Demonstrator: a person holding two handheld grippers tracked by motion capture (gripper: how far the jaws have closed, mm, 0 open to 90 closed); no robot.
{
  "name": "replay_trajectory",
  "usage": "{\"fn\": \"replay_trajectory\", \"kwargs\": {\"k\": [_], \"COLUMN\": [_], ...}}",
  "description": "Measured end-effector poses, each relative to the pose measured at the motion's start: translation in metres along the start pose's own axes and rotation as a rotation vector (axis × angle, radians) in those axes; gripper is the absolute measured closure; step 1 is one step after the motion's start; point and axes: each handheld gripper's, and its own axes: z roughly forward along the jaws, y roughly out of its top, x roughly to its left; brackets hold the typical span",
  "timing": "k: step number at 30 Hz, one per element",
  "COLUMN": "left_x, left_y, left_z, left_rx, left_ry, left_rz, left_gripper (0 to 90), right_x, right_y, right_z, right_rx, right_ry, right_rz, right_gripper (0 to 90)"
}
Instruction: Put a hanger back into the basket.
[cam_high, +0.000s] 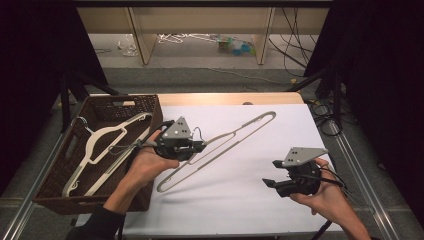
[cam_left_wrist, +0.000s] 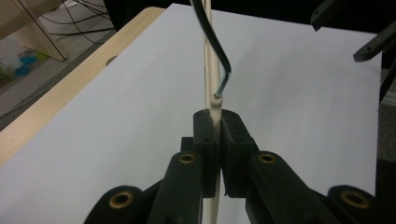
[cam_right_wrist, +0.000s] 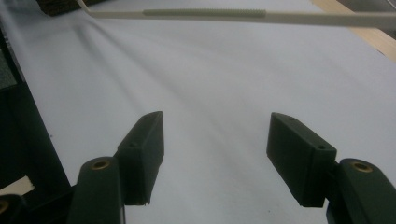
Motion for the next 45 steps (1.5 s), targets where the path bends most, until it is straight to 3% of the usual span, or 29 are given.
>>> {"fn": "replay_trajectory", "kwargs": {"k": [1, 5, 6, 10, 15, 20, 25, 29, 35, 45], "left_x": [0.001, 0.003, 0.003, 0.003, 0.004, 0.009, 0.017, 0.03, 0.052, 0.085], "left_y": [0.001, 0.008, 0.01, 0.021, 0.039, 0.054, 0.058, 0.053, 0.034, -0.01], "left_z": [-0.003, -0.016, -0.02, -0.04, -0.07, -0.103, -0.127, -0.147, -0.17, -0.182], "left_rx": [-0.009, -0.04, -0.05, -0.082, -0.118, -0.147, -0.135, -0.148, -0.147, -0.114], "left_ry": [-0.006, -0.028, -0.041, -0.044, -0.064, -0.024, 0.032, 0.063, 0.158, 0.257], "left_rz": [-0.03, -0.074, -0.089, -0.092, -0.097, -0.101, -0.103, -0.132, -0.133, -0.151], "left_gripper": [85.8, 85.8, 85.8, 85.8, 85.8, 85.8, 85.8, 85.8, 85.8, 85.8], "right_x": [0.0, 0.003, 0.002, 0.004, 0.005, 0.006, 0.005, 0.006, 0.005, 0.005], "right_y": [0.0, -0.005, -0.006, -0.01, -0.015, -0.019, -0.024, -0.027, -0.032, -0.035], "right_z": [-0.001, 0.006, 0.006, 0.01, 0.013, 0.014, 0.017, 0.017, 0.018, 0.019], "right_rx": [0.018, 0.004, 0.023, 0.026, 0.024, 0.034, 0.035, 0.034, 0.031, 0.059], "right_ry": [0.021, 0.022, 0.043, 0.062, 0.051, 0.06, 0.055, 0.052, 0.043, 0.059], "right_rz": [0.002, 0.0, 0.001, -0.004, 0.014, 0.019, 0.017, 0.03, 0.035, 0.022], "right_gripper": [36.1, 33.5, 32.9, 30.8, 30.7, 30.3, 28.3, 26.7, 25.6, 25.4]}}
